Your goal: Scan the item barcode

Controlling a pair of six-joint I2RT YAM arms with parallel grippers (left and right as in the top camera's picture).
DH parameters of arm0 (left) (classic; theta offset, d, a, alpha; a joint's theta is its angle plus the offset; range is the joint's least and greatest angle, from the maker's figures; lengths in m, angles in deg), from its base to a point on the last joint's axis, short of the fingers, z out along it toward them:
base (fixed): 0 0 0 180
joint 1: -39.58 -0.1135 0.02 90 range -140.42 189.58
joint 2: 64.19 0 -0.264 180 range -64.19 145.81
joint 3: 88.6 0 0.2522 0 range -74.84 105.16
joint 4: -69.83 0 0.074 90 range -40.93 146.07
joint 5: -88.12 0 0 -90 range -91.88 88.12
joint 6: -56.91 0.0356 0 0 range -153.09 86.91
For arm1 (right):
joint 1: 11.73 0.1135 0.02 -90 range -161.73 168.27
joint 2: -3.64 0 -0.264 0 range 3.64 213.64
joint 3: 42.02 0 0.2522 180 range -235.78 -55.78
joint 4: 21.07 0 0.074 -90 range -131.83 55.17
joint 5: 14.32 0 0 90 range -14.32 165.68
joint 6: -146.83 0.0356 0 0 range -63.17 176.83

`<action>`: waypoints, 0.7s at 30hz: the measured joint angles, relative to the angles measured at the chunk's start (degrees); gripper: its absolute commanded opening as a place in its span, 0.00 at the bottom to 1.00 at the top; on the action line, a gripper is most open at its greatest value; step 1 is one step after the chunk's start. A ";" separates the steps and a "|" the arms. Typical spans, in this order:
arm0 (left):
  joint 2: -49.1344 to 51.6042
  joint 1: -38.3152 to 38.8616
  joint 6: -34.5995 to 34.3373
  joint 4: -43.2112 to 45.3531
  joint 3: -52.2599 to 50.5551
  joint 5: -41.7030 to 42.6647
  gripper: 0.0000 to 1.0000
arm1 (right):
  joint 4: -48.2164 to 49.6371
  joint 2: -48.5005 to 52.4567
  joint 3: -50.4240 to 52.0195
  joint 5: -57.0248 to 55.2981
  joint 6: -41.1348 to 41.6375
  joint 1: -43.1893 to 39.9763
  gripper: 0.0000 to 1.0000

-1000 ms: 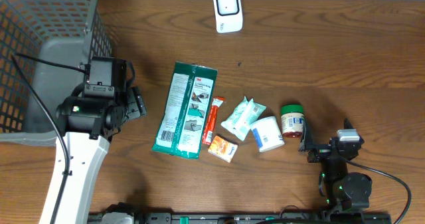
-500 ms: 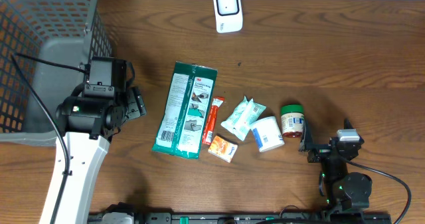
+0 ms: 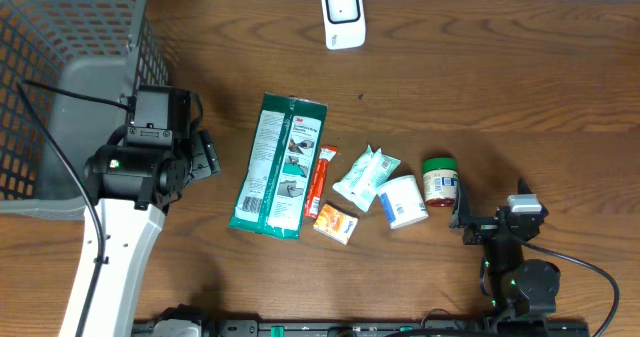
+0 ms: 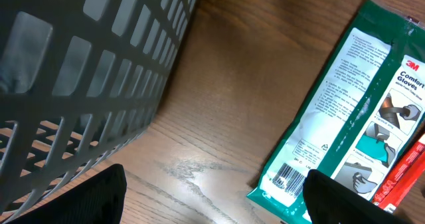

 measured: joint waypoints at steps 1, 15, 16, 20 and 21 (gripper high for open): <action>0.00 0.00 0.00 0.00 0.00 0.00 0.85 | 0.00 0.00 0.00 0.39 0.02 0.00 0.99; 0.00 0.00 0.00 -0.04 0.00 -0.02 0.85 | -6.95 2.75 -9.99 1.42 6.75 -0.11 0.99; 0.00 0.00 0.00 -0.02 0.00 -0.02 0.85 | -8.96 4.76 -14.53 1.44 7.19 -0.20 0.99; 0.00 -0.02 -0.02 -0.11 0.00 -0.04 0.85 | -19.08 13.97 -30.97 1.46 8.11 -0.33 0.99; 0.00 -0.02 0.00 -0.11 0.00 -0.07 0.85 | -23.67 19.91 -40.19 1.46 8.20 -0.33 0.99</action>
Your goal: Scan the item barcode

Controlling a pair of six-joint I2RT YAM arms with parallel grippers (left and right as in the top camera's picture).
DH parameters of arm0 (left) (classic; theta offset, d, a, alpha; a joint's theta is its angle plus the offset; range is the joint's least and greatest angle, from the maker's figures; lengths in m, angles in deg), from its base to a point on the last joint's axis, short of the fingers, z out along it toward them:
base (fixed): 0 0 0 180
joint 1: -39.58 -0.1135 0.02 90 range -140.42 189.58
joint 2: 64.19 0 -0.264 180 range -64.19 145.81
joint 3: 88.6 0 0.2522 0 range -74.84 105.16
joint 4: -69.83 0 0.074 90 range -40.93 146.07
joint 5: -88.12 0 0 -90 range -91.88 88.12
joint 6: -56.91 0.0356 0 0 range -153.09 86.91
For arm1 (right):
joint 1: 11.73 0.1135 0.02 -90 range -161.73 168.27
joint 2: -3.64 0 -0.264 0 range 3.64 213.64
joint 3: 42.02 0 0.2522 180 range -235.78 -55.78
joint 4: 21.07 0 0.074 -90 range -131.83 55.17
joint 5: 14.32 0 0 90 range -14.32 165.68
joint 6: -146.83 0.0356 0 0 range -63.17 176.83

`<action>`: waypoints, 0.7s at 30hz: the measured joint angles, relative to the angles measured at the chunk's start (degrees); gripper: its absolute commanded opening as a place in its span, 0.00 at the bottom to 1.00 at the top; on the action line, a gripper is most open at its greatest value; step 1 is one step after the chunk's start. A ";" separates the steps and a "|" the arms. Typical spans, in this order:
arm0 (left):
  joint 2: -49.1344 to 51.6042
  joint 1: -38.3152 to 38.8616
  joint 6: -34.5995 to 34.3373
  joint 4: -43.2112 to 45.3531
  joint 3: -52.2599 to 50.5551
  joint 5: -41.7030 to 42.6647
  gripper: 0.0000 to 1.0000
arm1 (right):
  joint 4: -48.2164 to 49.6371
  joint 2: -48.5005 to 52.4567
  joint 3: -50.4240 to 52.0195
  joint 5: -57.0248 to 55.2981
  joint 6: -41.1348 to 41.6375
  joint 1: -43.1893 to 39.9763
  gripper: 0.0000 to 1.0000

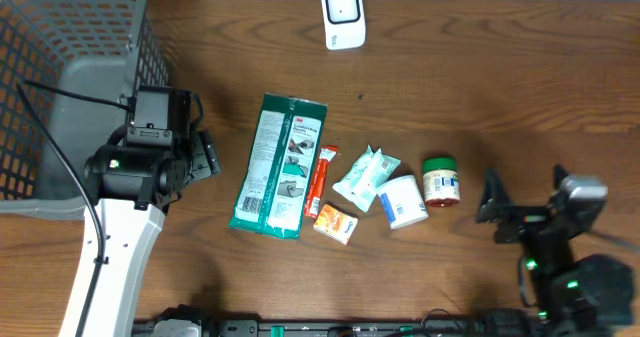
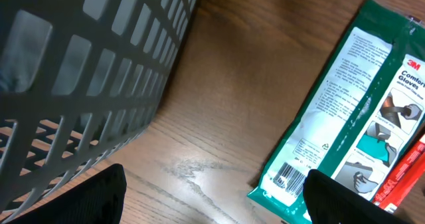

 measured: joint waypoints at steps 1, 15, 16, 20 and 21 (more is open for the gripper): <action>0.00 0.00 0.00 0.04 0.00 -0.02 0.85 | -3.08 2.73 -4.76 0.07 -0.02 0.00 0.99; -0.04 -0.02 0.00 1.20 0.00 -1.51 0.85 | -53.33 50.14 -67.43 6.51 -4.74 -0.02 0.99; -0.04 -0.02 0.00 1.18 0.02 -1.60 0.85 | -53.62 52.33 -68.43 7.78 -4.76 -0.02 0.99; -0.04 -0.02 0.00 1.31 0.02 -1.70 0.85 | -54.34 61.09 -69.20 12.83 -5.16 -0.02 0.80; -0.04 -0.02 0.00 1.99 0.02 -1.81 0.85 | -55.65 62.12 -69.26 13.94 -5.73 -0.02 0.76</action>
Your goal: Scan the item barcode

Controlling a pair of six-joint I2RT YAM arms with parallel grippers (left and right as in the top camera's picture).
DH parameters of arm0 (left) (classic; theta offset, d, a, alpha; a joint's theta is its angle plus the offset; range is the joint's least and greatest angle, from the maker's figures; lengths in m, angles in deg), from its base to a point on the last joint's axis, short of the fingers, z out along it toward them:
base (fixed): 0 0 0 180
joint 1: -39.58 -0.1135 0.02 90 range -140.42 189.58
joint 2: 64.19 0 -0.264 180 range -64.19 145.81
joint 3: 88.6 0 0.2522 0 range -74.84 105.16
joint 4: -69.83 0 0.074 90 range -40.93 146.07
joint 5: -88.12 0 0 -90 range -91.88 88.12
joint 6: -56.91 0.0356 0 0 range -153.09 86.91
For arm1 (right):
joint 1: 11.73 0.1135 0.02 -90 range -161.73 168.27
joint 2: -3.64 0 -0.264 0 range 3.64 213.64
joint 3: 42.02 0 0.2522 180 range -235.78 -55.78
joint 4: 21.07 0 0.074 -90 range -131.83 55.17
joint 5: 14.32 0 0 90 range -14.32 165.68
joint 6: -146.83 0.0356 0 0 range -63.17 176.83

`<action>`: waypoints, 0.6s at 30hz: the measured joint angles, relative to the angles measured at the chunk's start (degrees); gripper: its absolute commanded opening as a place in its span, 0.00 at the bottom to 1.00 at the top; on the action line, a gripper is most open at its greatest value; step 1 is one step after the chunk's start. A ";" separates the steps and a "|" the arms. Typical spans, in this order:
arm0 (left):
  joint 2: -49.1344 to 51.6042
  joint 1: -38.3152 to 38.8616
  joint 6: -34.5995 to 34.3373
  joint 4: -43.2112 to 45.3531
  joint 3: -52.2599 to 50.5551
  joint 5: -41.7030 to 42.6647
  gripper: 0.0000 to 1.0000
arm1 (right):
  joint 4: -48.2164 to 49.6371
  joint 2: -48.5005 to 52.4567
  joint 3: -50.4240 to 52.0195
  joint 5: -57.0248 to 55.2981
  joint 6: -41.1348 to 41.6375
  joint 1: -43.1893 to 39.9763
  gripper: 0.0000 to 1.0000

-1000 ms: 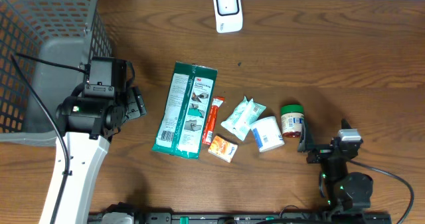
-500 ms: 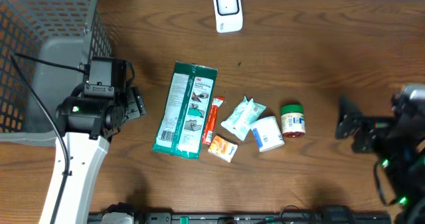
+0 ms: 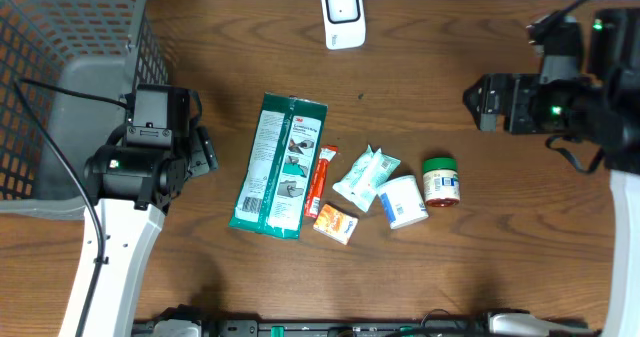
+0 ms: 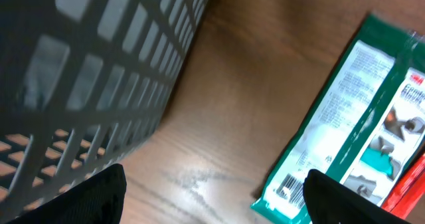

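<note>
The white barcode scanner (image 3: 342,15) stands at the table's back edge. Several items lie mid-table: a green 3M gloves packet (image 3: 280,165) with its barcode (image 4: 287,184) at the near end, a red stick (image 3: 318,182), teal sachets (image 3: 365,177), a white tub (image 3: 402,201), a green-lidded jar (image 3: 439,181) and an orange box (image 3: 335,223). My left gripper (image 3: 205,149) sits open between the basket and the packet, with nothing between its fingertips (image 4: 99,197). Over the back right of the table, above and right of the jar, my right gripper (image 3: 482,104) looks open and empty.
A grey mesh basket (image 3: 60,77) fills the left side, and its wall (image 4: 99,64) is close beside my left gripper. Bare wood separates the scanner and the row of items.
My right arm has gone from the table's front right to the back right, and its gripper now hangs above and right of the jar. The left wrist view has shifted slightly.
My right gripper first stood open right beside the green-lidded jar near the front edge. It was then farther right, clear of the jar, and now it is up at the back right. My left gripper stayed open between basket and gloves packet. No item has moved.
</note>
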 measured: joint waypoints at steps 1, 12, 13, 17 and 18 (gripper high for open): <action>0.00 -0.02 0.00 1.09 -0.02 -0.09 0.85 | -1.31 1.05 0.00 0.68 -0.50 0.00 0.70; 1.81 2.08 -0.17 10.05 -0.02 17.88 0.09 | -10.67 4.81 0.00 -2.51 -1.92 0.00 0.85; 2.67 3.37 -0.20 10.16 -0.02 19.26 0.12 | -11.17 5.14 0.00 -2.78 -1.68 0.00 0.91; 7.15 9.44 -0.33 10.29 -0.02 23.21 0.49 | -13.29 8.41 0.02 -4.57 -0.31 0.00 0.96; 8.55 11.02 -0.11 10.36 -0.02 23.82 0.51 | -13.68 9.81 0.04 -5.49 0.50 0.00 0.95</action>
